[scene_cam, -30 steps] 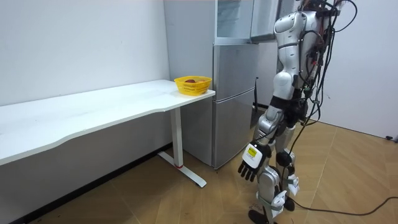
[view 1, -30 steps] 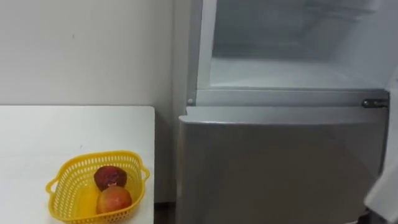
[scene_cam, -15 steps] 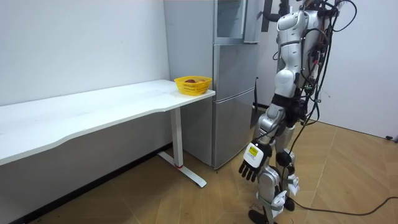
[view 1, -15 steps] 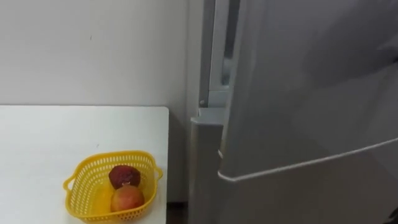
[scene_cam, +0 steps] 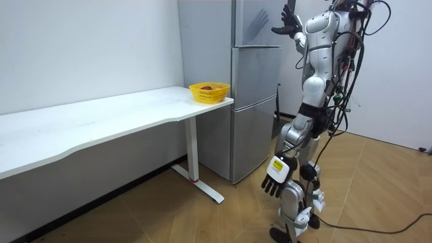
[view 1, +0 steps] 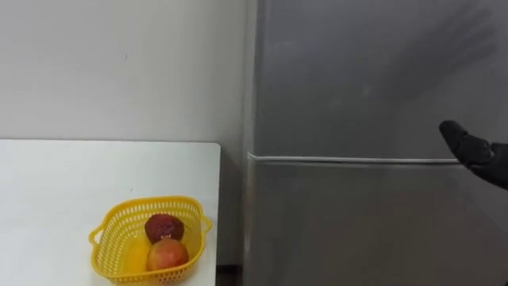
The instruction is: Retrieve from the upper fridge
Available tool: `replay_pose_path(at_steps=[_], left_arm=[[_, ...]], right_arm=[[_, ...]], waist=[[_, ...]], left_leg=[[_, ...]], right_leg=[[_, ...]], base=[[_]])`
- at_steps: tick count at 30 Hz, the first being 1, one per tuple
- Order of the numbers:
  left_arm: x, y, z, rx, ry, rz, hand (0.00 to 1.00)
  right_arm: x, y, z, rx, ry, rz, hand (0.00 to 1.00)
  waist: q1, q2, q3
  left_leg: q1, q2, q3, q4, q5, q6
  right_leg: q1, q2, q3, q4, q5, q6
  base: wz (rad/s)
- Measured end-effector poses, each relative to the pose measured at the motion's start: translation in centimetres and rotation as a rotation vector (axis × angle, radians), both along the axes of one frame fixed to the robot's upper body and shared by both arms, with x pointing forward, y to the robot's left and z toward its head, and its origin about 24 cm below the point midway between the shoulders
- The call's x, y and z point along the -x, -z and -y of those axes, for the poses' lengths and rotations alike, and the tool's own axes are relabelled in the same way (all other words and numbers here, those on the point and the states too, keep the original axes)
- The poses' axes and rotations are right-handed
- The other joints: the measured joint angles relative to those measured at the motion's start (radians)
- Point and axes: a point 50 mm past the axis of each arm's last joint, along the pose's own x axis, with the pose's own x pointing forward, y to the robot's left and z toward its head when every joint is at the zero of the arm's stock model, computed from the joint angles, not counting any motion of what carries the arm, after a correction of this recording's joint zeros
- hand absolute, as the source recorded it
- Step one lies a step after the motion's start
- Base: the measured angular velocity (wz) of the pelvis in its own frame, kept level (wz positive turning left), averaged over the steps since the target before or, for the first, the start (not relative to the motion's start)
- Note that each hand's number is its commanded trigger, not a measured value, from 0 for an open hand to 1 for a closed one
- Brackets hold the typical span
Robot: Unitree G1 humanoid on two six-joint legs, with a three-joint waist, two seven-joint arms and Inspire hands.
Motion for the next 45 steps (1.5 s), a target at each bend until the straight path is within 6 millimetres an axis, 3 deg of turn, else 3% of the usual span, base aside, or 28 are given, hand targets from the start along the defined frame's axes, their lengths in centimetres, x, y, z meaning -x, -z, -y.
replay_pose_path(at_steps=[9,13,17,20,23,26,30,36,39,45], left_arm=[[-0.1,0.0,0.0,-0.001,0.009,-0.022,0.0],[0.0,0.0,-0.2,-0.006,-0.009,-0.04,0.0],[0.2,0.0,-0.2,-0.009,-0.007,-0.067,0.0],[0.2,0.0,-0.3,-0.008,-0.023,-0.077,0.0],[0.2,-0.1,-0.6,-0.003,-0.029,-0.076,0.0],[0.3,-0.1,-0.7,0.001,-0.039,-0.089,0.0],[0.3,-0.2,-0.8,0.003,-0.046,-0.091,0.0],[-0.4,-0.3,-1.0,-0.005,-0.044,-0.063,0.0],[-0.3,-0.3,-1.0,-0.006,-0.051,-0.057,0.0],[0.3,-0.4,-1.2,-0.032,-0.064,-0.065,0.0]], right_arm=[[-0.7,4.1,1.6,-0.115,-0.069,-0.261,0.0],[-1.3,8.3,3.0,-0.176,-0.092,-0.482,0.0],[-0.8,12.6,4.0,-0.205,-0.091,-0.733,0.0],[-0.7,13.6,4.2,-0.211,-0.106,-0.8,0.0],[-0.7,13.6,4.1,-0.185,-0.127,-0.816,0.0],[-1.0,13.4,4.0,-0.09,-0.118,-0.858,0.0],[-1.1,13.2,4.3,0.007,-0.091,-0.897,0.0],[-1.6,12.3,4.7,0.064,-0.056,-0.894,0.0],[-2.0,10.7,4.8,0.066,-0.026,-0.825,0.0],[-1.2,7.4,5.5,0.057,0.113,-0.626,0.0]], waist=[[-0.013,-0.008,-0.0022],[-0.021,-0.014,-0.0061],[-0.02,-0.015,-0.005],[-0.019,-0.022,-0.0009],[-0.02,-0.036,0.0024],[-0.017,-0.056,0.0011],[-0.018,-0.065,-0.002],[-0.02,-0.058,0.0025],[-0.021,-0.05,0.008],[-0.024,-0.043,0.0044]], left_leg=[[-0.002,0.001,0.028,-0.008,0.0,0.0],[0.008,0.001,0.03,-0.008,0.0,0.0],[0.013,0.0,0.027,-0.011,0.0,0.0],[0.011,0.0,0.026,-0.011,0.0,0.0],[0.009,0.001,0.028,-0.009,0.0,0.001],[0.008,0.0,0.028,-0.009,0.0,0.001],[0.001,-0.001,0.028,-0.005,0.0,0.001],[0.001,0.001,0.035,-0.003,0.0,0.001],[0.001,0.003,0.051,-0.01,0.0,0.001],[0.002,0.004,0.055,-0.012,0.0,0.001]], right_leg=[[-0.016,0.002,0.026,0.0,0.001,0.001],[-0.011,0.0,0.025,-0.001,0.002,0.001],[-0.01,0.0,0.028,-0.001,0.002,0.001],[-0.013,0.0,0.028,0.0,0.002,0.001],[-0.014,0.0,0.028,0.0,0.002,0.001],[-0.016,0.001,0.031,0.001,0.002,0.001],[-0.017,0.001,0.032,0.001,0.002,0.002],[-0.023,0.002,0.04,0.012,0.002,0.001],[-0.037,0.004,0.049,0.018,0.002,0.001],[-0.04,0.007,0.06,0.015,0.003,0.001]], base=[[-0.08],[-0.02],[0.0],[0.0],[0.0],[0.0],[0.0],[-0.03],[-0.12],[-0.02]])
